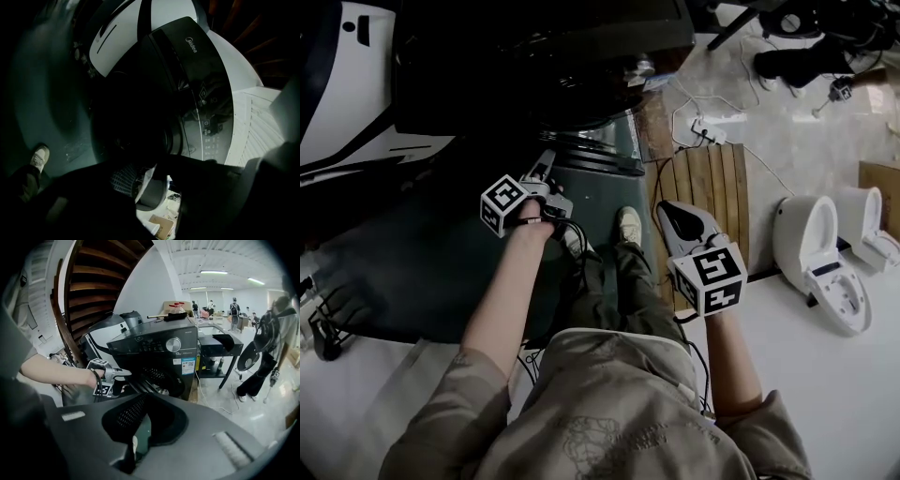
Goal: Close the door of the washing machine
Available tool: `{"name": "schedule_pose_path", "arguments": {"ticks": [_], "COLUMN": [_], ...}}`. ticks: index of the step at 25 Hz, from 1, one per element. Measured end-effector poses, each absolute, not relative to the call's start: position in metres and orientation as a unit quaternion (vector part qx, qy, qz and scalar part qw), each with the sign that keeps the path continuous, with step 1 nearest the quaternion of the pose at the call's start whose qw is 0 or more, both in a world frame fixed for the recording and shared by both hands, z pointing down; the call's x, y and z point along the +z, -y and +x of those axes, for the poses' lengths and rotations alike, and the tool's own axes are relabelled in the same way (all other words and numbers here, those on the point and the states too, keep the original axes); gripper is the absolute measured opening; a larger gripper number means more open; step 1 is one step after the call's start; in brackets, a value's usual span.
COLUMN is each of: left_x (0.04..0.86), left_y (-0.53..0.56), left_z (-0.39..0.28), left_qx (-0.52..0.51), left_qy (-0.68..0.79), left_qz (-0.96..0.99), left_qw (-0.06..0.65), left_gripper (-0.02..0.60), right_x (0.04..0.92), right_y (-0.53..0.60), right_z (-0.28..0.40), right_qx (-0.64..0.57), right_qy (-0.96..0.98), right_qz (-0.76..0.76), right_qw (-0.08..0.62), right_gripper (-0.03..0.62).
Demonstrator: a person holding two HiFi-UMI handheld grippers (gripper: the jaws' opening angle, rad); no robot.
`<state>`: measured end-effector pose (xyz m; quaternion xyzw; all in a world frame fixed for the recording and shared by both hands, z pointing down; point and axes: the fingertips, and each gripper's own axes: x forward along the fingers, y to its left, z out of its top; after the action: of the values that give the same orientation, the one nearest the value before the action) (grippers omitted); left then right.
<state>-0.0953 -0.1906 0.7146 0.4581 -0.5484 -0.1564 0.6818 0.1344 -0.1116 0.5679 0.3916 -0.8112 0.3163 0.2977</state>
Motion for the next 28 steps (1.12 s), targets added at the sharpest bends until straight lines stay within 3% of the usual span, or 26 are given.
{"name": "schedule_pose_path", "arguments": {"ticks": [28], "left_x": [0.712], "left_y": [0.281], "left_z": [-0.087], "left_qx": [-0.239], "left_qy": [0.557], "left_qz": [0.452], "left_qw": [0.654], "left_gripper": [0.250], "right_x": [0.581], "right_y": [0.168], "right_z": [0.141], "right_qx": [0.322], "right_qy": [0.813], "right_qz": [0.396], "right_qw": [0.282], "right_gripper": [0.028]}}
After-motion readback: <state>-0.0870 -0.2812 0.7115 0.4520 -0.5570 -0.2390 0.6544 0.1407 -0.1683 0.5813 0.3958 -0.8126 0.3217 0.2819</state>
